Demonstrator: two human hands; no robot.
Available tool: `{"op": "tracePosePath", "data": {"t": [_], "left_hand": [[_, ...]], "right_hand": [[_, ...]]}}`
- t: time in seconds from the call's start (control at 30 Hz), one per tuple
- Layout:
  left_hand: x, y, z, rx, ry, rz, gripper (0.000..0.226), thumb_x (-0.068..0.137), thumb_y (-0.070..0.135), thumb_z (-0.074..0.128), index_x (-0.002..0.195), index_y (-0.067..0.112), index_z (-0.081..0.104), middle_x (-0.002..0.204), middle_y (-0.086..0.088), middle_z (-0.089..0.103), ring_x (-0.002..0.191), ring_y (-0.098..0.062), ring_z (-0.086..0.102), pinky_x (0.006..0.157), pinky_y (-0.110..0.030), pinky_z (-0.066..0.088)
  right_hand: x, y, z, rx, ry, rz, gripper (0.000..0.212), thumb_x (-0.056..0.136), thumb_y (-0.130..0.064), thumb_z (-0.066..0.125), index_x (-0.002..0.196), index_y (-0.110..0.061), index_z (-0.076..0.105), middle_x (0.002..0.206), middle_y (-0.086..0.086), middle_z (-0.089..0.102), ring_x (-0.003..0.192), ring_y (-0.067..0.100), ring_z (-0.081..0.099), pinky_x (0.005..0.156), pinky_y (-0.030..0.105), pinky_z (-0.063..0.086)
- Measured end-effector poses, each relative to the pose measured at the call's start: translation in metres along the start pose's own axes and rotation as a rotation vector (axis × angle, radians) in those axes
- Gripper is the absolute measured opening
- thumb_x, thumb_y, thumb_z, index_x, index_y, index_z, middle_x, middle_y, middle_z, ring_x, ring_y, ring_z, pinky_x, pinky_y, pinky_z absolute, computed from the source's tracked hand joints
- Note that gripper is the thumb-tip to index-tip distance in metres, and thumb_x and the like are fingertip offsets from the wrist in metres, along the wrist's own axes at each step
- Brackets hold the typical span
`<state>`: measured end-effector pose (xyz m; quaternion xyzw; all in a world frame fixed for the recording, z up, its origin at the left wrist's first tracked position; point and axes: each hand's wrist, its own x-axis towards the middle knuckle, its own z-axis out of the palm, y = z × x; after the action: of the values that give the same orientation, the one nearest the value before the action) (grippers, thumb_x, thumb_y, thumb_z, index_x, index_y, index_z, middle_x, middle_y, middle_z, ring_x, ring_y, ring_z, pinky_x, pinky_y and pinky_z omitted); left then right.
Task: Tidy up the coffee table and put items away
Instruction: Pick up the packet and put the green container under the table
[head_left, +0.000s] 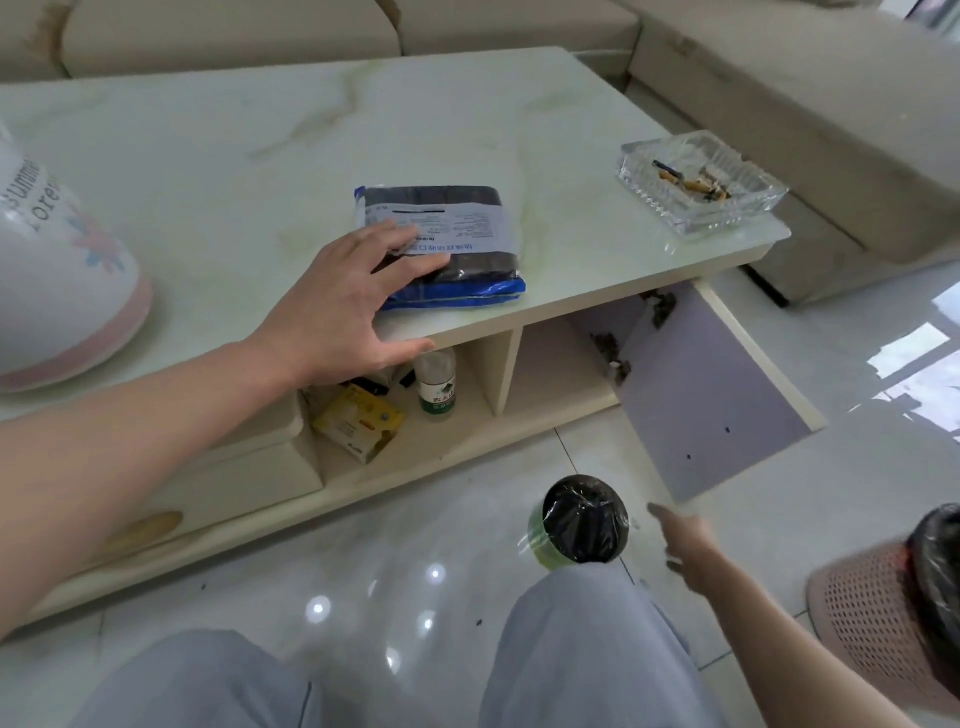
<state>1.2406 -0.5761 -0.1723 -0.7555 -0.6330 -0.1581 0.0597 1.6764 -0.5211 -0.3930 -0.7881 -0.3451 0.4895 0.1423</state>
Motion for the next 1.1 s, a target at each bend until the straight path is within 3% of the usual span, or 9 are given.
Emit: {"op": "tracePosePath", "data": {"t": [0.1,0.2,0.43,0.6,0.7,0.77,0.83,0.93,1.1], "left_hand": [[0.001,-0.001,0.000,0.000,-0.003,-0.009,0.082,0.080,0.061,0.068,0.151,0.034,0.037,0.157,-0.005,0.034,0.148,-0.026,0.026,0.121,-0.041,0.020],[0.001,-0.001,0.001,-0.012,0.008,-0.007,0.082,0.079,0.065,0.062,0.150,0.032,0.039,0.155,-0.005,0.036,0.145,-0.026,0.029,0.121,-0.041,0.022],[0.000,-0.001,0.003,-0.020,0.020,-0.011,0.082,0.078,0.065,0.060,0.150,0.031,0.040,0.154,-0.006,0.037,0.143,-0.027,0.032,0.119,-0.044,0.026],[0.000,-0.001,0.002,-0.021,-0.007,-0.022,0.082,0.078,0.069,0.056,0.150,0.034,0.037,0.156,-0.004,0.034,0.147,-0.026,0.028,0.121,-0.045,0.024],[0.000,-0.001,0.002,-0.023,-0.006,-0.011,0.081,0.079,0.068,0.058,0.150,0.034,0.037,0.156,-0.005,0.034,0.147,-0.026,0.029,0.120,-0.048,0.026],[0.000,-0.002,0.003,-0.022,-0.001,-0.005,0.080,0.080,0.068,0.057,0.150,0.034,0.038,0.156,-0.005,0.035,0.146,-0.027,0.029,0.119,-0.049,0.027],[0.000,-0.002,0.004,-0.023,0.002,-0.006,0.079,0.080,0.067,0.058,0.149,0.035,0.038,0.156,-0.006,0.035,0.147,-0.028,0.030,0.119,-0.049,0.027],[0.000,-0.003,0.004,-0.017,-0.014,-0.006,0.079,0.080,0.068,0.056,0.150,0.036,0.037,0.157,-0.005,0.034,0.147,-0.027,0.029,0.120,-0.049,0.026],[0.000,-0.005,0.005,-0.017,-0.008,-0.006,0.078,0.081,0.065,0.061,0.149,0.037,0.037,0.157,-0.004,0.034,0.147,-0.026,0.029,0.119,-0.049,0.027]], "right_hand": [[0.000,0.035,0.033,-0.101,-0.225,0.116,0.062,0.096,-0.025,0.061,0.145,-0.003,0.031,0.135,0.017,0.047,0.064,0.024,0.062,0.053,0.031,0.052],[-0.003,0.040,0.061,-0.007,-0.271,0.084,0.021,0.099,0.000,0.044,0.116,0.000,0.056,0.112,0.016,0.063,0.065,0.017,0.061,0.054,0.025,0.057],[0.004,-0.004,0.061,0.312,-0.290,0.165,0.040,0.097,0.013,0.040,0.136,0.006,0.043,0.101,0.016,0.054,0.087,0.028,0.062,0.054,0.032,0.062],[0.001,-0.069,0.035,0.306,-0.349,0.202,0.035,0.096,0.013,0.040,0.129,0.001,0.042,0.103,0.020,0.045,0.082,0.035,0.055,0.036,0.030,0.054],[0.003,-0.111,0.030,0.338,-0.361,0.161,0.048,0.096,0.010,0.035,0.140,-0.006,0.045,0.123,0.020,0.046,0.083,0.035,0.058,0.034,0.027,0.052],[0.003,-0.137,0.038,0.397,-0.356,0.114,0.045,0.098,0.008,0.035,0.139,-0.008,0.046,0.118,0.019,0.050,0.084,0.036,0.058,0.033,0.027,0.051],[0.001,-0.161,0.049,0.464,-0.347,0.075,0.042,0.100,0.006,0.036,0.138,-0.007,0.049,0.114,0.020,0.053,0.099,0.039,0.059,0.033,0.028,0.051],[0.010,-0.182,0.070,0.551,-0.324,0.099,0.040,0.101,0.002,0.042,0.139,-0.008,0.050,0.140,0.020,0.048,0.129,0.040,0.049,0.032,0.031,0.051],[0.035,-0.195,0.097,0.562,-0.284,0.026,0.052,0.090,0.006,0.061,0.137,-0.013,0.050,0.144,0.018,0.043,0.120,0.044,0.047,0.041,0.035,0.056]]}}
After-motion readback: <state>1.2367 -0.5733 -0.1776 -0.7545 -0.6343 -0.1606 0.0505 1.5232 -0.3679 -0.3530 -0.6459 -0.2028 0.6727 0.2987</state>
